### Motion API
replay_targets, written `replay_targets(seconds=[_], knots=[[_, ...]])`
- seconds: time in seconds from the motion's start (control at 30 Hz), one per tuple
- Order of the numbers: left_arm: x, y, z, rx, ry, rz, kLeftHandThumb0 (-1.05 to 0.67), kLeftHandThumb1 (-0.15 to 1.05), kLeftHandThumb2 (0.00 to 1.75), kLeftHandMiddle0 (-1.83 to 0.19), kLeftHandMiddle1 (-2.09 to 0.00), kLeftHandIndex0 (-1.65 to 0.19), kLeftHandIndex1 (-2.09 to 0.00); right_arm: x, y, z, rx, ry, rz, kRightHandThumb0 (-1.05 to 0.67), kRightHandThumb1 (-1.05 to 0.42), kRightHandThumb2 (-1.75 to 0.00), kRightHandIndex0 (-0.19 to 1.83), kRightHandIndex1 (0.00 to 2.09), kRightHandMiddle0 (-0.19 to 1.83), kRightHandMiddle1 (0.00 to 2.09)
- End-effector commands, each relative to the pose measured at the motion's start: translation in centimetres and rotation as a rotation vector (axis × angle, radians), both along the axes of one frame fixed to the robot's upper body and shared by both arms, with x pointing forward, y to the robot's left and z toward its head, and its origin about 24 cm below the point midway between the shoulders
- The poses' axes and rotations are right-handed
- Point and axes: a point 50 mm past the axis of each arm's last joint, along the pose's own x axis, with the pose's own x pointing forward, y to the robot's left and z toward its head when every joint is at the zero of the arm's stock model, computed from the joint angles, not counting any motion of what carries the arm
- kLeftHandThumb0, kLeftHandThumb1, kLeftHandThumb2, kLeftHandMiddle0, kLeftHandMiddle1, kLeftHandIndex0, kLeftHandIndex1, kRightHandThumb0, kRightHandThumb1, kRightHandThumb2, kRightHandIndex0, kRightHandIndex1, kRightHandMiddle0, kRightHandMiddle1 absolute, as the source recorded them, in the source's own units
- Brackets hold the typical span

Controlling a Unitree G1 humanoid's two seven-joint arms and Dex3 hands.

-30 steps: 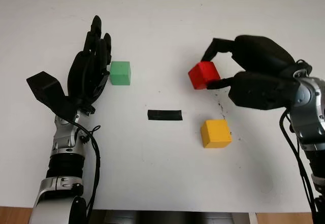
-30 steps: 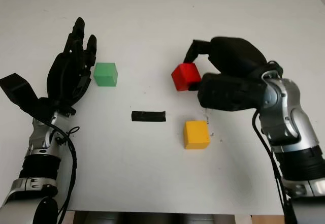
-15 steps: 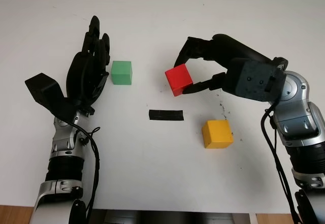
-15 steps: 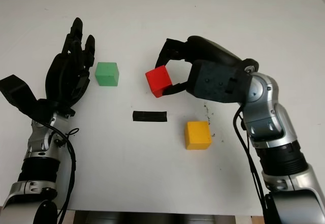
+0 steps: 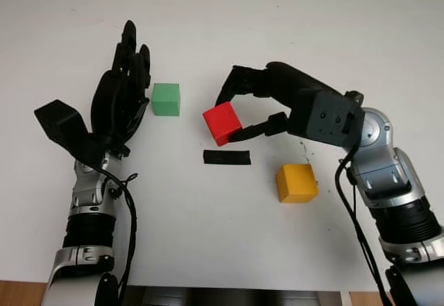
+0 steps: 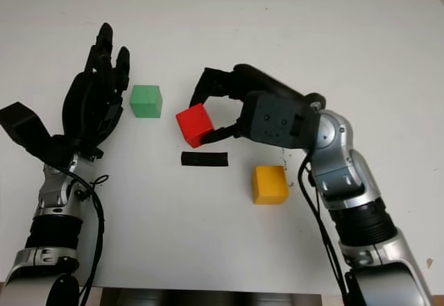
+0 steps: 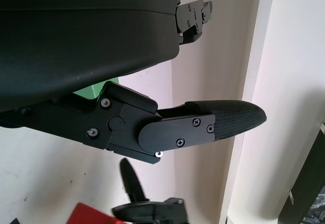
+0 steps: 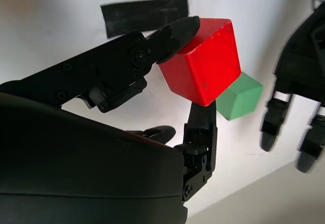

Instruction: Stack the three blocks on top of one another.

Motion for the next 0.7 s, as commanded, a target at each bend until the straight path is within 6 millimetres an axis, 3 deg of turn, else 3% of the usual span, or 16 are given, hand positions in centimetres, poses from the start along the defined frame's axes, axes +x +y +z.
replay_targets(seconds=[0.0, 0.33, 0.67], knots=[[-0.3, 0.1, -0.1, 0.008, -0.002, -0.004, -0.78, 1.05, 0.55, 0.19, 0.00, 0.19, 0.00, -0.4, 0.1, -0.7, 0.008, -0.006, -0.002, -0.42, -0.95, -0.06, 0.37, 0.00, 0.32, 1.66], [-0.3, -0.1, 0.1, 0.019, 0.000, -0.008, -0.79, 1.05, 0.55, 0.19, 0.00, 0.19, 0.00, -0.7, 0.1, -2.3, -0.037, 0.002, 0.003, -0.41, -0.92, -0.05, 0.40, 0.02, 0.36, 1.67], [-0.5, 0.0, 0.1, 0.011, 0.008, 0.002, -0.79, 1.05, 0.55, 0.19, 0.00, 0.19, 0.00, -0.5, -0.3, -2.4, -0.099, 0.015, 0.005, -0.44, -0.91, -0.05, 0.40, 0.03, 0.39, 1.68]])
